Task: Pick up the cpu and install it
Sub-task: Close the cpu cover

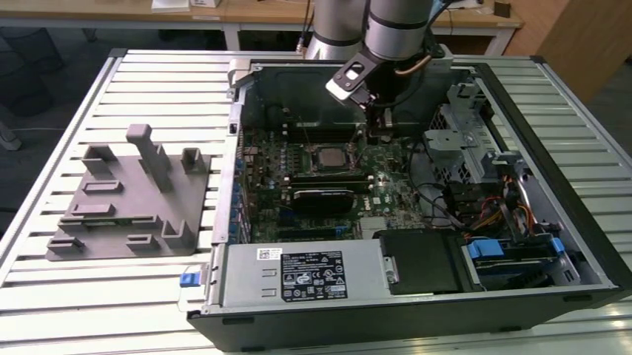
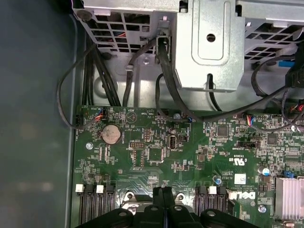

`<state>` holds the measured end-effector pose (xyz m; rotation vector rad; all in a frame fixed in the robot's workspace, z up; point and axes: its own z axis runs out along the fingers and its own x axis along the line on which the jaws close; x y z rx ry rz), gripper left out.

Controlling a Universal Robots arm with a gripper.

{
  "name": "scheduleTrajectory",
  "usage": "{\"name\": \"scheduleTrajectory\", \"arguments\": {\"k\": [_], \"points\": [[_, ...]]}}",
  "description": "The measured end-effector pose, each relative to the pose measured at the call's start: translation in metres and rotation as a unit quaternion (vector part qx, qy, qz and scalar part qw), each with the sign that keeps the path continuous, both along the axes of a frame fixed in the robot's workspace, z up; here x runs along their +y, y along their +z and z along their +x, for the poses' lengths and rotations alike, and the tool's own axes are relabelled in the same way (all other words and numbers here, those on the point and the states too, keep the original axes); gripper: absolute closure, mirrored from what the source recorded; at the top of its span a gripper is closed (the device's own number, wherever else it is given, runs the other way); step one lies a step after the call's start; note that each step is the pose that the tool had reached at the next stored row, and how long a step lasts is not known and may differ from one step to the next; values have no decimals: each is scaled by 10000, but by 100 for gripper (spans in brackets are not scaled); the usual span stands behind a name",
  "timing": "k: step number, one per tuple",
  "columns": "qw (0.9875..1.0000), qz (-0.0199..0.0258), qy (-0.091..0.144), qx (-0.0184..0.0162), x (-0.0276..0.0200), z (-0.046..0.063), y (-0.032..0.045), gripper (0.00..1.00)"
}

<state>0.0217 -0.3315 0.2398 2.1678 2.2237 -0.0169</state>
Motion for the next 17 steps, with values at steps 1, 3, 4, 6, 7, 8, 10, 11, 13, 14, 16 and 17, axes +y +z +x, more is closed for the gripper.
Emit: {"name": "scheduleTrajectory", "arguments": {"k": [1, 3, 4, 6, 7, 8, 10, 11, 13, 14, 16, 17], "points": [[10000, 0, 0, 0, 0, -3, -1, 89], [10000, 0, 0, 0, 0, -11, -3, 89], [10000, 0, 0, 0, 0, -16, -5, 89], [10000, 0, 0, 0, 0, -26, -7, 89], [10000, 0, 0, 0, 0, -31, -8, 89], [10000, 0, 0, 0, 0, -37, -10, 89], [10000, 0, 0, 0, 0, -51, -12, 89], [10000, 0, 0, 0, 0, -58, -13, 89], [10000, 0, 0, 0, 0, -72, -15, 89], [10000, 0, 0, 0, 0, -78, -17, 89], [10000, 0, 0, 0, 0, -92, -19, 89], [10000, 0, 0, 0, 0, -100, -20, 89]]}}
